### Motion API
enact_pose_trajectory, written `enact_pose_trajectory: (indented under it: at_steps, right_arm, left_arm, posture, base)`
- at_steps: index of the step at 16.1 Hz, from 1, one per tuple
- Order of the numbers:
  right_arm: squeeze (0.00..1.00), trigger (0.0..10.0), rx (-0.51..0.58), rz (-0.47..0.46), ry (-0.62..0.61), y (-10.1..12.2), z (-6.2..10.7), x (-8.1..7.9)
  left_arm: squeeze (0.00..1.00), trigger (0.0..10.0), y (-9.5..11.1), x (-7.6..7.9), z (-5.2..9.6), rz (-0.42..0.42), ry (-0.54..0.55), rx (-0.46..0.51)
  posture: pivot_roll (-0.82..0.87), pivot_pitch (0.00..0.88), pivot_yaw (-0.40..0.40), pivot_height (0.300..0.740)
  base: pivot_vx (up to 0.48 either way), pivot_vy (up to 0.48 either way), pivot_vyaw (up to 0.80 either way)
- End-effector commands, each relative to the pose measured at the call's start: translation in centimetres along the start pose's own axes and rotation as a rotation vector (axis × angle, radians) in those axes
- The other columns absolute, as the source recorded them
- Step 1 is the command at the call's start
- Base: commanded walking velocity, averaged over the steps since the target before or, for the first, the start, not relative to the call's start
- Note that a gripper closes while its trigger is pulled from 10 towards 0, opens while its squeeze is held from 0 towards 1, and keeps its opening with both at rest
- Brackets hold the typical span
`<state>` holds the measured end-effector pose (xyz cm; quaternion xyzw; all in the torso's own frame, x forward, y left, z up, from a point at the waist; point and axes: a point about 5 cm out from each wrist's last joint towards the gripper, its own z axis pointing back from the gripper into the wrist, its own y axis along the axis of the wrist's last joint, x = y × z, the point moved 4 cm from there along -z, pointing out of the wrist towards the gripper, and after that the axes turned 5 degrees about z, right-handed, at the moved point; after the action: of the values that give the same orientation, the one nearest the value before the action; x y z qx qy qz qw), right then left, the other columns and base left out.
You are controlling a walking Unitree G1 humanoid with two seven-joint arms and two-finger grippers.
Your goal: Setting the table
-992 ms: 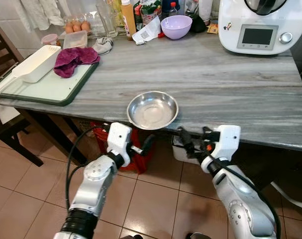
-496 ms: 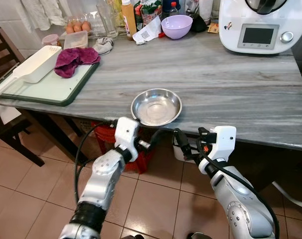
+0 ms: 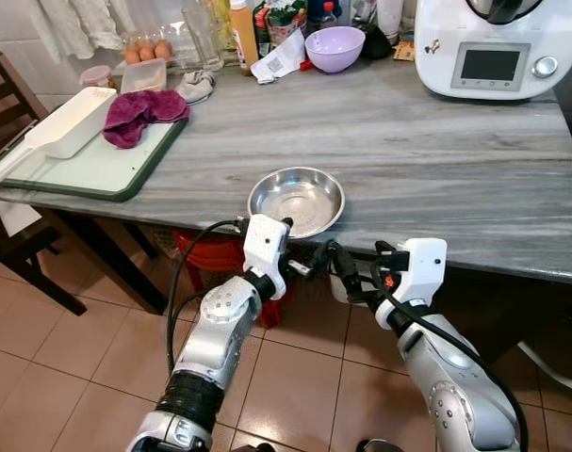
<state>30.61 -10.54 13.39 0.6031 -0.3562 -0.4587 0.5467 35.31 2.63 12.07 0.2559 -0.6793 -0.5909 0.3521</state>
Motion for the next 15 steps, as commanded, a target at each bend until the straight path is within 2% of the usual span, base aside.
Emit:
enact_pose_trajectory:
  at_steps: [1, 3, 8, 10, 11, 13, 14, 15]
  right_arm:
    - [0.00, 10.0, -0.009, 0.003, 0.037, -0.3, -0.2, -1.0]
    - [0.00, 10.0, -0.009, 0.015, 0.056, -0.3, -0.5, -1.4]
    - [0.00, 10.0, -0.008, 0.026, 0.087, -0.2, -1.1, -1.8]
    - [0.00, 10.0, -0.011, 0.033, 0.110, -0.4, -1.2, -2.2]
    - [0.00, 10.0, -0.011, 0.033, 0.110, -0.4, -1.2, -2.2]
    - [0.00, 10.0, -0.035, 0.064, 0.204, -1.1, -1.4, -3.8]
    - [0.00, 10.0, -0.038, 0.065, 0.217, -1.2, -1.4, -4.0]
    - [0.00, 10.0, -0.049, 0.071, 0.259, -1.4, -1.6, -4.5]
  left_arm:
    - [0.00, 10.0, 1.3, -0.8, 0.0, -0.015, 0.027, 0.049]
    - [0.00, 10.0, 4.4, -2.2, 0.5, -0.008, 0.072, 0.150]
    - [0.00, 10.0, 6.6, -2.7, 0.7, -0.030, 0.094, 0.219]
    - [0.00, 10.0, 8.1, -4.4, 2.3, -0.077, 0.176, 0.264]
    - [0.00, 10.0, 8.1, -4.4, 2.3, -0.077, 0.176, 0.264]
    - [0.00, 10.0, 7.5, -7.4, 5.6, -0.112, 0.289, 0.238]
    - [0.00, 10.0, 7.3, -7.7, 6.0, -0.117, 0.301, 0.231]
    - [0.00, 10.0, 6.3, -8.8, 7.9, -0.133, 0.349, 0.190]
  posture:
    - [-0.19, 0.118, 0.173, 0.740]
    - [-0.17, 0.115, 0.165, 0.740]
    - [-0.15, 0.109, 0.150, 0.740]
    - [-0.14, 0.109, 0.148, 0.740]
    - [-0.14, 0.109, 0.148, 0.740]
    - [-0.12, 0.115, 0.146, 0.740]
    - [-0.11, 0.118, 0.145, 0.740]
    - [-0.10, 0.124, 0.137, 0.740]
  base:
    - [0.000, 0.000, 0.00]
    - [0.000, 0.000, 0.00]
    - [0.000, 0.000, 0.00]
    - [0.000, 0.000, 0.00]
    - [0.000, 0.000, 0.00]
    - [0.000, 0.000, 0.00]
    - [0.000, 0.000, 0.00]
    - [0.000, 0.000, 0.00]
